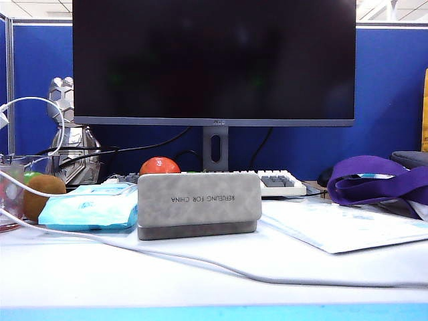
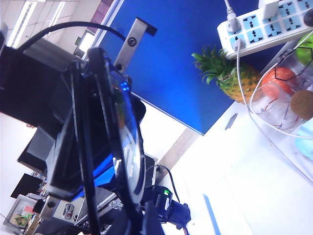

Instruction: Pick up the glasses, fold the temples of the glasses, place the glasses into the glasses case, and finally close the glasses case.

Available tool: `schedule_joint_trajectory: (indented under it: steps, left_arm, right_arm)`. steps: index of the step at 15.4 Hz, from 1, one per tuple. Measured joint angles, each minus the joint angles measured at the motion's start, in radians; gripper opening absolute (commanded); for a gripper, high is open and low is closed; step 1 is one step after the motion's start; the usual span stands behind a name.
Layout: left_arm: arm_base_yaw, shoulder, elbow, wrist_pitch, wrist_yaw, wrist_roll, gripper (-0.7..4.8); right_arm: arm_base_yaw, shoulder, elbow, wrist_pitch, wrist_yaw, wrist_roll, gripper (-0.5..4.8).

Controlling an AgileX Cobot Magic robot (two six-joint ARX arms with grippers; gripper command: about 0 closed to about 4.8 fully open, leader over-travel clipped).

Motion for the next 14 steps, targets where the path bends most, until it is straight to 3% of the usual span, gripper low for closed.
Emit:
schedule_joint_trajectory:
  steps: [3,5,6,9,12,14]
  left_arm:
    - [-0.004,-0.012,0.000,0.005,-0.015,0.011,-0.06]
    - [-0.003,-0.057,-0.001,0.011,-0.087,0.012,-0.06]
    - [-0.003,-0.089,0.000,0.030,-0.142,0.018,-0.06]
    - [-0.003,-0.108,0.000,0.027,-0.158,0.037,-0.06]
    - [-0.003,-0.109,0.000,0.032,-0.161,0.040,-0.06]
    - [-0.003,-0.110,0.000,0.075,-0.187,0.041,-0.06]
  right_arm:
    - [0.000,-0.004,0.000,0.032,0.036,0.002,0.00]
    - [-0.002,-0.011,0.001,0.083,0.104,0.036,0.00]
    - [-0.002,-0.010,0.000,0.124,0.180,0.079,0.00]
    - [-0.003,-0.010,0.001,0.255,0.366,0.248,0.00]
    - [-0.004,-0.010,0.001,0.340,0.476,0.421,-0.01]
    - [-0.004,-0.010,0.001,0.354,0.536,0.468,-0.01]
